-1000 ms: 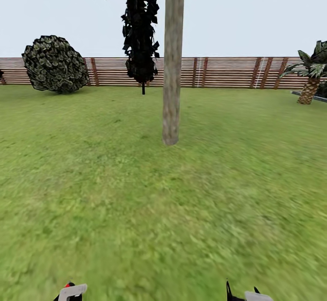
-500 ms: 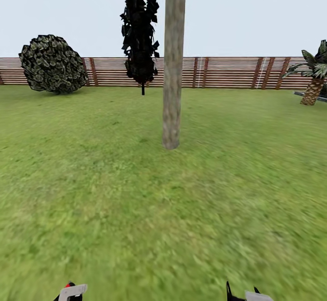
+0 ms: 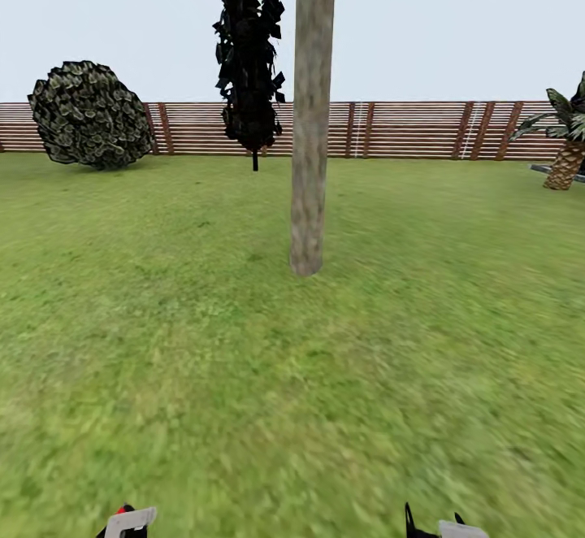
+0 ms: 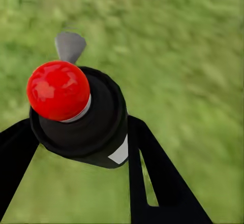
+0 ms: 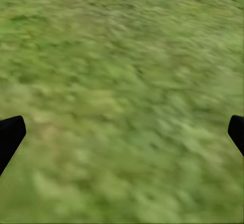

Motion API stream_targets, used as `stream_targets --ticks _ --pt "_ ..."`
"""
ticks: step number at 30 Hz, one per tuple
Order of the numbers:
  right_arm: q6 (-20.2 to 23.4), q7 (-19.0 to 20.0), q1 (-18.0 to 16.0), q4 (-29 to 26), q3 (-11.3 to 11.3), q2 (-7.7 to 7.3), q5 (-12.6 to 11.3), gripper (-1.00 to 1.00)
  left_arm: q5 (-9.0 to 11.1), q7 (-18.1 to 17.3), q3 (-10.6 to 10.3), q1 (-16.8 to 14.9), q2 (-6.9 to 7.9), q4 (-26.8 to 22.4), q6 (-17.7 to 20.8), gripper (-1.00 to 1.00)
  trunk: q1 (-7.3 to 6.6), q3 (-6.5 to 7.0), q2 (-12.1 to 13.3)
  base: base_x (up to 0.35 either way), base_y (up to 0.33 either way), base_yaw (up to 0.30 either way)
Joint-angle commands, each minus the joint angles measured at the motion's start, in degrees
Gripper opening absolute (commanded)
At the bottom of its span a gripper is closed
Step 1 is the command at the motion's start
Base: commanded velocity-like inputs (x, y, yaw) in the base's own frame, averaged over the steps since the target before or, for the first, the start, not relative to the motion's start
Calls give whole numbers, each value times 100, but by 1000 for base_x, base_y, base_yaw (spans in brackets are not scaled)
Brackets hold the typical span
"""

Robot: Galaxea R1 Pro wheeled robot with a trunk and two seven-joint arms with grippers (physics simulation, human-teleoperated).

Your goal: In the garden, pick up the pesticide atomizer on the floor and spray pesticide onto both trees until each tree trunk is fully covered.

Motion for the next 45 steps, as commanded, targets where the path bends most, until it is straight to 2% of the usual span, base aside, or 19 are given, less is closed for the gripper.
stream_targets --ticks 1,26,29,32,34,38,42,45 --pt "-18 14 -3 4 -28 0 4 100 50 -8 -10 -3 0 4 -17 -100 2 -5 -2 341 0 0" --pt "-14 19 -3 4 -28 3 4 100 48 -8 -11 -3 -2 4 -17 -100 2 -5 -2 341 0 0" --pt "-17 27 -6 -34 -28 182 -3 100 50 -6 -7 -3 9 4 -11 -100 2 -5 -2 341 0 0" --pt "-18 21 -11 -338 -40 220 -9 100 50 -7 -6 -3 16 4 -15 -100 2 -5 -2 341 0 0" --pt "-18 19 -12 -598 -48 214 -10 100 50 -8 -4 -3 23 4 -16 -100 2 -5 -2 341 0 0" --pt "-7 40 -12 -675 -27 201 15 100 50 -8 -7 -3 32 4 -17 -100 2 -5 -2 341 0 0" --pt "22 45 -12 -681 -20 12 24 100 24 -8 -31 -3 -10 4 -14 -100 2 -5 -2 341 0 0" --pt "23 46 -12 -682 -12 -74 29 100 17 -8 -33 -3 -16 4 -10 -100 2 -5 -2 341 0 0"
